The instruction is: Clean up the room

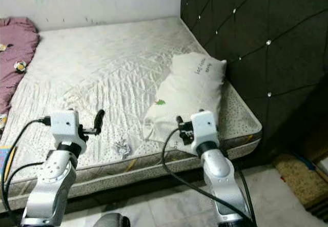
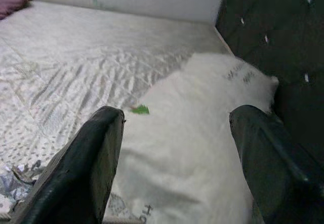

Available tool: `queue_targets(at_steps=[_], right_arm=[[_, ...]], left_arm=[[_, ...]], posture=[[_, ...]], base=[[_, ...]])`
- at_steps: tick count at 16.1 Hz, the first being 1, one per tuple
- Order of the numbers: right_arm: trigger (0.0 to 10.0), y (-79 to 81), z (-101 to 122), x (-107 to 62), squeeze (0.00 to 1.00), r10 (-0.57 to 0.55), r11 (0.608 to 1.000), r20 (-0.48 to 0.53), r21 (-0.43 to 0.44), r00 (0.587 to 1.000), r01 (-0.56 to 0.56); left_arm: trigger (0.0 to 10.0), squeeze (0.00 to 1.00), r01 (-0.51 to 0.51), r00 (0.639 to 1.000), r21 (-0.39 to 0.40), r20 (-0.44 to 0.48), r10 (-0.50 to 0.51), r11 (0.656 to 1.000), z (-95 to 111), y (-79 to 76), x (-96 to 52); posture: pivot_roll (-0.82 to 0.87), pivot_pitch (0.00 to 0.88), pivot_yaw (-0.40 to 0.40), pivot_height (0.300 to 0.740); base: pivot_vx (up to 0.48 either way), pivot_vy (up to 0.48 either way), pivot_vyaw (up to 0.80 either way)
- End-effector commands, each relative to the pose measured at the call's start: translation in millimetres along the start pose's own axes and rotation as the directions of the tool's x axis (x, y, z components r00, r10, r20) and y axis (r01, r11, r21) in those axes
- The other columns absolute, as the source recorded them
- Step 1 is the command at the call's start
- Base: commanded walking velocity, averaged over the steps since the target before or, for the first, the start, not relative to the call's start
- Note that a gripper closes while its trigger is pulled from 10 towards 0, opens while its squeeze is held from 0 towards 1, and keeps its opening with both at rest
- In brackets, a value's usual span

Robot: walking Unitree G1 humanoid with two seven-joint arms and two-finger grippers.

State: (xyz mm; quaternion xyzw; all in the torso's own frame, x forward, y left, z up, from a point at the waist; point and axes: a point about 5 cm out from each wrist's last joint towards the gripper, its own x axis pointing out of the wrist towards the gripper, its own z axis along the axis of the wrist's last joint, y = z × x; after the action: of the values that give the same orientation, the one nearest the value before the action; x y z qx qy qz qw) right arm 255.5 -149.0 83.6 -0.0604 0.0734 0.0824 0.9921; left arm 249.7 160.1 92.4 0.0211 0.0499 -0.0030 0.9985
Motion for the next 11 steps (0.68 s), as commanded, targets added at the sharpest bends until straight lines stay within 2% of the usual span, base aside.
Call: queue_targets(at_steps=[1,4,5,7,10,11], right_arm=[[10.0,-4.5,-4,1.6,0.0,-0.039,0.998,-0.007,0.046,0.999,0.039],[10.0,-1.0,3,3.5,0.0,-0.062,0.987,0.031,0.147,0.998,0.057],[10.0,2.6,6,4.4,0.0,-0.054,0.987,0.046,0.155,0.997,0.046],[10.0,8.6,10,6.8,0.0,-0.039,0.984,0.065,0.178,0.997,0.027],[10.0,-0.5,15,6.6,0.0,-0.081,0.964,0.06,0.26,0.995,0.062],[10.0,-1.0,18,6.4,0.0,-0.082,0.963,0.064,0.262,0.995,0.063]], left_arm=[[10.0,0.0,-0.022,1.0,0.007,-0.012,0.022,1.0,-5,4.1,1.8],[10.0,0.0,-0.015,1.0,0.013,0.014,0.015,1.0,-4,5.3,6.4],[10.0,0.0,-0.012,1.0,0.011,0.02,0.012,1.0,-2,5.2,7.0],[10.0,0.0,-0.012,0.999,-0.003,0.033,0.012,1.0,1,4.2,7.6],[10.0,0.0,-0.009,0.999,-0.016,0.05,0.01,1.0,9,1.2,7.9],[10.0,0.0,-0.007,0.999,-0.016,0.053,0.008,1.0,10,1.2,7.2]], posture=[[0.01,0.0,-0.003,0.74],[0.02,0.0,-0.006,0.74],[0.02,0.0,-0.005,0.74],[0.02,0.0,-0.001,0.74],[0.03,0.0,-0.009,0.74],[0.02,0.0,-0.011,0.74]], base=[[0.0,0.0,0.0],[0.0,0.0,0.0],[0.0,0.0,0.0],[0.0,0.0,0.73],[0.0,0.0,0.0],[0.0,0.405,0.0]])
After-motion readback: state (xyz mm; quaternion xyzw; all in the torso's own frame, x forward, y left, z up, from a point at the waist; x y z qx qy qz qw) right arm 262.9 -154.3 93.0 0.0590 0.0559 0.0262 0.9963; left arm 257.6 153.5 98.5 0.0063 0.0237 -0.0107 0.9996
